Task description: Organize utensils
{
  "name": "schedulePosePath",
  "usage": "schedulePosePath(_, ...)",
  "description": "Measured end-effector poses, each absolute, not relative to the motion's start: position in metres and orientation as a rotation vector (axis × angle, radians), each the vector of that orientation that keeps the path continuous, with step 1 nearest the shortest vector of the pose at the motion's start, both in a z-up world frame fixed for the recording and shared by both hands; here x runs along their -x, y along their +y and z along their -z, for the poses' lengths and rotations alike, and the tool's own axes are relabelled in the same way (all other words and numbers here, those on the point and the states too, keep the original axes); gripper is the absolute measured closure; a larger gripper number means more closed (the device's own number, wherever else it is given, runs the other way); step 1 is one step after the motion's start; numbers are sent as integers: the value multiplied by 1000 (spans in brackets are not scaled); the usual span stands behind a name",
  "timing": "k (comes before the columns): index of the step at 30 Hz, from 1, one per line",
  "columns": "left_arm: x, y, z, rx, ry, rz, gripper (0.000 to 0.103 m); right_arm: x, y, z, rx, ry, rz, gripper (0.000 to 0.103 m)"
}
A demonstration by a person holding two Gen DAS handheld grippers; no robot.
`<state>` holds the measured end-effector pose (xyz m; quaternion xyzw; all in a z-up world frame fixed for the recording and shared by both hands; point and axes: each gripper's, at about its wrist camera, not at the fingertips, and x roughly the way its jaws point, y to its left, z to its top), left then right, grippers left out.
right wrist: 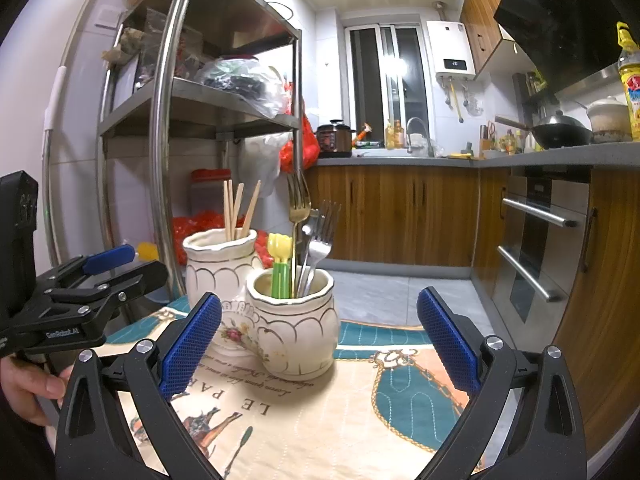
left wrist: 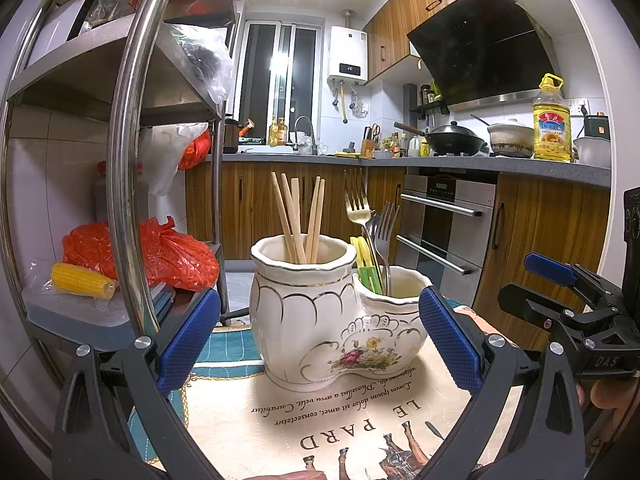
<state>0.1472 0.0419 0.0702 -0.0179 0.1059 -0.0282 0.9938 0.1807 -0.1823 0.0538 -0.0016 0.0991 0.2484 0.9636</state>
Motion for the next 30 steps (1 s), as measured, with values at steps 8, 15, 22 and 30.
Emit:
schedulePosePath(8, -147, 42, -70, 36, 213, 56, 5, -181, -182, -54, 5, 200, -503, 5)
schedulePosePath(15, -147, 43, -70, 35, 213, 58, 5, -180, -182, -54, 5, 201, -505, 5)
schedulePosePath(22, -147, 43, -70, 35, 213, 57, 5, -181, -180, -55, 9, 197, -511, 5)
schedulePosePath(30, -147, 43, -70, 34, 214, 58, 5, -180, -181, -55, 10, 195, -514, 5)
